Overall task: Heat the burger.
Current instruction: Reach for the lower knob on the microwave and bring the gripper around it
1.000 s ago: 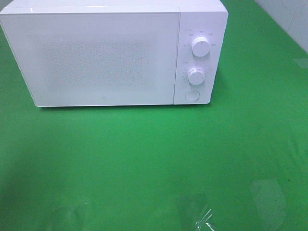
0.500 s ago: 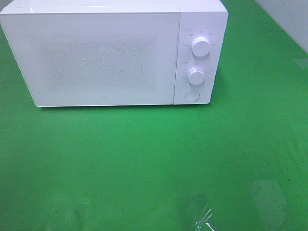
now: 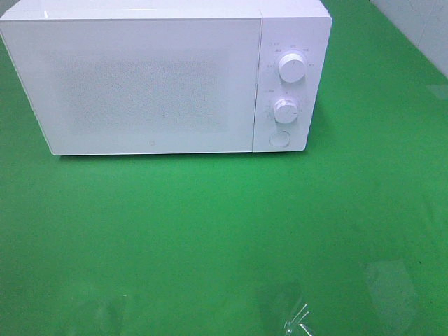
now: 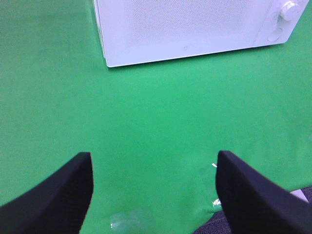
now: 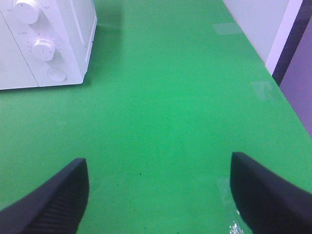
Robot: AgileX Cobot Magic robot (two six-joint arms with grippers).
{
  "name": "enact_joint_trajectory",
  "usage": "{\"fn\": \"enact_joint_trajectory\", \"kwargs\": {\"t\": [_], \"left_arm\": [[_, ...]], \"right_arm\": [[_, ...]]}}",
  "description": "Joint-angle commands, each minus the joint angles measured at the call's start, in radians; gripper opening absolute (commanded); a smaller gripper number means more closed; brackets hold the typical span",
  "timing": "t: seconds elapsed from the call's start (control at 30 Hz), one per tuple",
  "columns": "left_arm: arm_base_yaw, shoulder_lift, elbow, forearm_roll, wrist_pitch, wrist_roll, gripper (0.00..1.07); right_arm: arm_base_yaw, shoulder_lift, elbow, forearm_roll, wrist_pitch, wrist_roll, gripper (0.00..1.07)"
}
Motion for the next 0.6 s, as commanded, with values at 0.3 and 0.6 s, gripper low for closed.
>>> {"fn": "enact_joint_trajectory", "kwargs": {"t": [0.3,0.6], "left_arm": [[0.001,-0.023,0.003,-0.009,0.002,-0.003,0.65],[0.001,-0.035,0.003,-0.009,0.002,-0.003,0.65]], "right_arm": [[0.002,-0.027,0.002,-0.002,-0.008,-0.012,0.75],[0.002,-0.027,0.002,-0.002,-0.008,-0.012,0.75]]}}
